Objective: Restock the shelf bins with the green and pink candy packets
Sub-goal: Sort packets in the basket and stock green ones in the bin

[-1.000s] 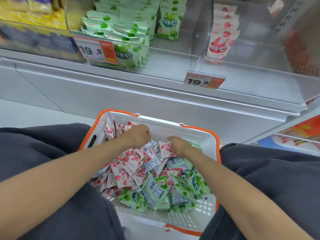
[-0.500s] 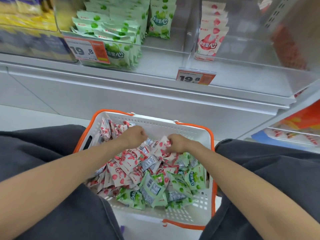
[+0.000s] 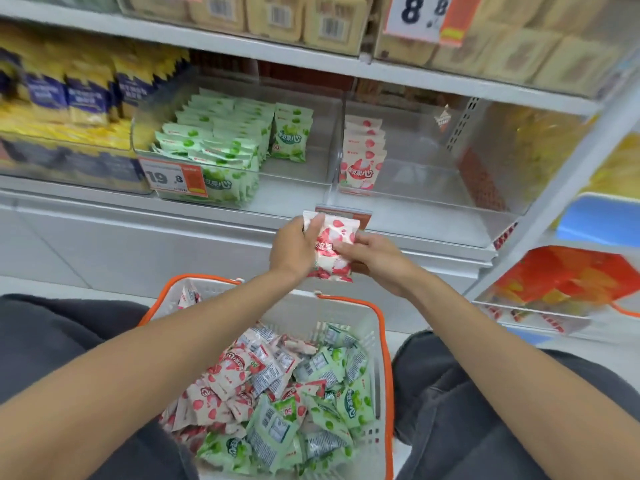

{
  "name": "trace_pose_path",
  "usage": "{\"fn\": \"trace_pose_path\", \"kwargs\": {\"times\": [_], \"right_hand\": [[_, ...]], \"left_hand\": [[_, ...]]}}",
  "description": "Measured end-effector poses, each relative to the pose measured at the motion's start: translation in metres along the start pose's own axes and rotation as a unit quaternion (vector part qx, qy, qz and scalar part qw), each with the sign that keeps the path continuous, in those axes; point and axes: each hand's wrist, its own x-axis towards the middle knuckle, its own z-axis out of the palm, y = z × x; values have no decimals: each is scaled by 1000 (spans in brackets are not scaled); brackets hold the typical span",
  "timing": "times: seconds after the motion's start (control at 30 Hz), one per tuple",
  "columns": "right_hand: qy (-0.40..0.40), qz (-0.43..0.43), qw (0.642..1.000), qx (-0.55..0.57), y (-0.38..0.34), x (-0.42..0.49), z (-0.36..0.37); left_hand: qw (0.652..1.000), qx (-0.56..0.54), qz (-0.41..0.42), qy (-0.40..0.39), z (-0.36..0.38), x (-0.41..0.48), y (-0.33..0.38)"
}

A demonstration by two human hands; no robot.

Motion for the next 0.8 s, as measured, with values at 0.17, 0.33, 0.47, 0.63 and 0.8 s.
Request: {"fn": "trace_pose_path", "kwargs": {"times": [0.17,0.33,0.47,0.63,0.8], "right_hand": [[9,-38,999,36,-36,-2,-24],[120,-113,986,15,-81,14,-61],[249,-88,964,-4,-99,53,-97],[230,41,960,-154,-96,106,-92],[252,81,940,-216,-83,133,-79]], "left_hand": [[996,-11,70,47,-1,18,42],[987,-11,153,45,-8,49,84],[981,108,147,58,-13,94,83],[940,298,158,44,-17,119,45],[927,328,171,60,-13,122,37]]}}
